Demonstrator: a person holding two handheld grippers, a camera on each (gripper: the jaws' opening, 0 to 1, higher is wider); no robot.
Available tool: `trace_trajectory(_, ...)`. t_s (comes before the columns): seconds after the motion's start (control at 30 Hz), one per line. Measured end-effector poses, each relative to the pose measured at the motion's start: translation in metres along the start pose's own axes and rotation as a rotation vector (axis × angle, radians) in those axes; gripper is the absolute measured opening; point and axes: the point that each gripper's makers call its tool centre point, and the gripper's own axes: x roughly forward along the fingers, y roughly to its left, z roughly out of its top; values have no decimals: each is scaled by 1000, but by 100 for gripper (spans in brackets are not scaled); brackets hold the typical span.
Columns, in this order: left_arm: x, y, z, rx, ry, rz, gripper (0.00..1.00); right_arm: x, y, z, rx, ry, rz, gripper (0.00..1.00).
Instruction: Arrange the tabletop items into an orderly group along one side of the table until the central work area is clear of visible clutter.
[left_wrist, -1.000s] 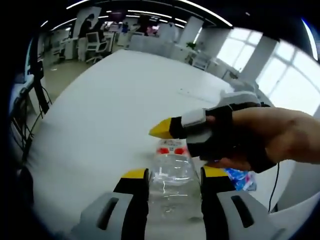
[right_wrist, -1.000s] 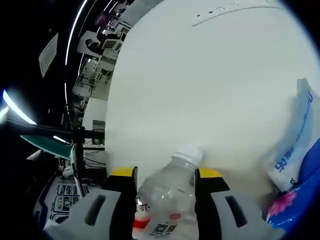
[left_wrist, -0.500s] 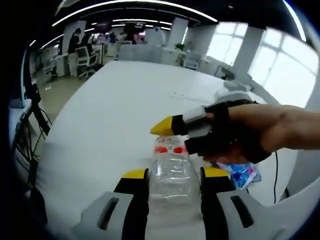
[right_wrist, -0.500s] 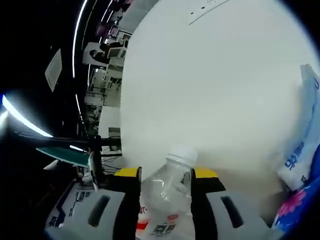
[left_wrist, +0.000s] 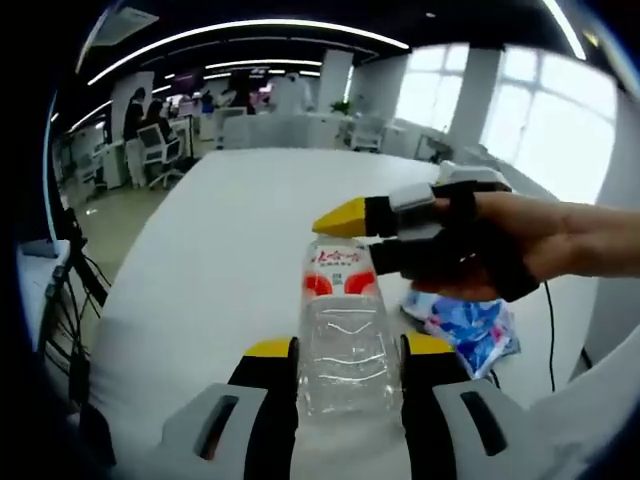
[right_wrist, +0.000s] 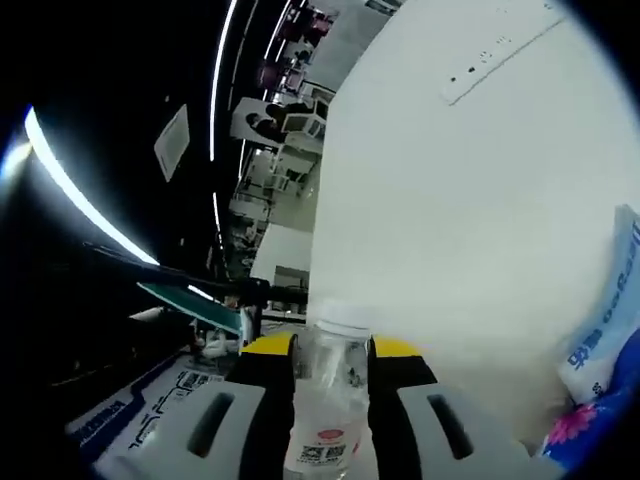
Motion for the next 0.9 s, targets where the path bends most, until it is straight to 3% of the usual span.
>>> trace_trajectory(0.23,-9,-1,-2,73,14,12,35,-11,37,-3,-194,-30,93,23)
trace_trajectory(0.4,-12,2,-2,97,11,26,35,-24,75,-6,-408,-60,166,22)
trace_trajectory(0.63,-24,-3,24,213,-92,81,34,-42,119,-4,-664,-114,252,22)
trace_trajectory(0.9,-33,-3,50,260,-185,87,34,-49,143,11,-702,-172,353,23)
